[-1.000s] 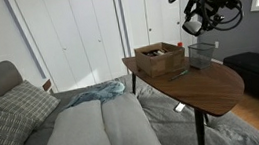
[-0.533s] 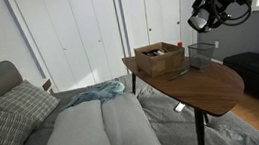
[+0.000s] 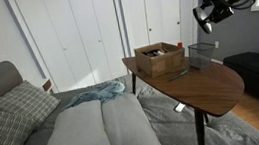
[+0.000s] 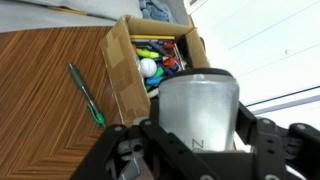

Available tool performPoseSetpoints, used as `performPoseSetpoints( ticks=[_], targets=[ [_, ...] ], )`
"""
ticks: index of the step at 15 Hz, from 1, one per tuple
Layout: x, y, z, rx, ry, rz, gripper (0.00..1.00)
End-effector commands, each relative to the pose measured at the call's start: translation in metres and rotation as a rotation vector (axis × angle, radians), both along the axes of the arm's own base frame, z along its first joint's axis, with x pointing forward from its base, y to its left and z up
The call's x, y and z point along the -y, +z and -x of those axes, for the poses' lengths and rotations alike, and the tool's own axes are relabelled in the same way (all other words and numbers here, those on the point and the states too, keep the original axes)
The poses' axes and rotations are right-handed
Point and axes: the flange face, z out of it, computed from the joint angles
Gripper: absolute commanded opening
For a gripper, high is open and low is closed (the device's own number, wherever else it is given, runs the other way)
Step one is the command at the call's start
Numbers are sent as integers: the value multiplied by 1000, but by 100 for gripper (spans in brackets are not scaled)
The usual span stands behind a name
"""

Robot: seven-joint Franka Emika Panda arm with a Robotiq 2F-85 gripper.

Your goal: Put the grey and black object in the basket.

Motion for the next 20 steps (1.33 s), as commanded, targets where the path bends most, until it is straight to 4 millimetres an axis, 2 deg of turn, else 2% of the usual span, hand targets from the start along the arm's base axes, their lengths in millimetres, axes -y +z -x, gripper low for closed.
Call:
performPoseSetpoints(
  ticks=[1,3,4,5,6,7,11,15,20],
  targets=[
    [2,17,-3,74,27,-137,45],
    [-1,15,-6,67,41,-196,45],
    [-5,5,-11,13,42,-181,45],
    [-2,7,-3,42,39,-165,70],
    [-3,4,-4,26,45,-166,70],
    [-4,1,-5,14,46,-162,45],
    [7,-12,-6,20,59,-317,45],
    [16,-28,-7,-9,29,-381,45],
    [29,-50,-19,-61,-16,-418,45]
  ],
)
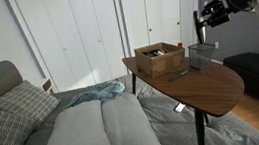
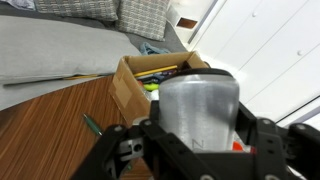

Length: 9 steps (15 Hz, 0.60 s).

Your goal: Put the grey and black object in the basket.

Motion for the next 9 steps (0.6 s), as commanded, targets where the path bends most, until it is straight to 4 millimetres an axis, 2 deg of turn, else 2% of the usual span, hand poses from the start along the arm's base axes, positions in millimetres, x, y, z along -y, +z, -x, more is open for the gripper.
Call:
performPoseSetpoints(
  ticks=[1,6,8,9],
  targets=[
    [4,-11,-16,-14,-10,-42,45],
    [3,-26,-31,-70,-28,-68,45],
    [3,-31,-34,-100,-38,-73,93],
    [4,-33,-34,-117,-45,-75,94]
  ],
)
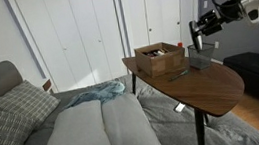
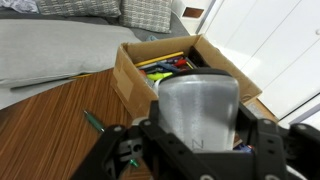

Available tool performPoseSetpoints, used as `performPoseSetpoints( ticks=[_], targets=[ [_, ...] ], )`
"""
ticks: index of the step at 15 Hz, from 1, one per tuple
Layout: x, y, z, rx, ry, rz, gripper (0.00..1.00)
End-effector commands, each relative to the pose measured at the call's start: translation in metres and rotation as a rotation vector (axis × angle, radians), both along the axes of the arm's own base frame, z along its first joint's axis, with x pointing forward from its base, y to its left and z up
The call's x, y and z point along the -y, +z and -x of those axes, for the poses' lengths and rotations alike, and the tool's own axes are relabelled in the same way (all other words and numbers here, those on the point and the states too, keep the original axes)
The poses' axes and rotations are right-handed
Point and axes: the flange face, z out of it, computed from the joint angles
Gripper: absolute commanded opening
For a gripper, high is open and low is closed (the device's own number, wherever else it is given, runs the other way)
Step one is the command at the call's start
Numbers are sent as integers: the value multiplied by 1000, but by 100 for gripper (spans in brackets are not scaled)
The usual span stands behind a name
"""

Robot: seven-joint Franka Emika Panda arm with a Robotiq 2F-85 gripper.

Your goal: Put the grey and black object in the basket.

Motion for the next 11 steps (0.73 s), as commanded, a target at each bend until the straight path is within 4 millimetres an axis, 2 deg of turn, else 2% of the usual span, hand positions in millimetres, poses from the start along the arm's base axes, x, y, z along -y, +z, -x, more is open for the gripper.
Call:
performPoseSetpoints(
  ticks=[1,4,6,10,11],
  targets=[
    [3,0,-7,-31,-29,-26,98],
    [5,8,-3,-31,-52,-19,100],
    [4,21,2,3,-47,-6,100],
    [-17,65,18,132,116,80,100],
    [-6,42,3,77,53,30,100]
  ],
)
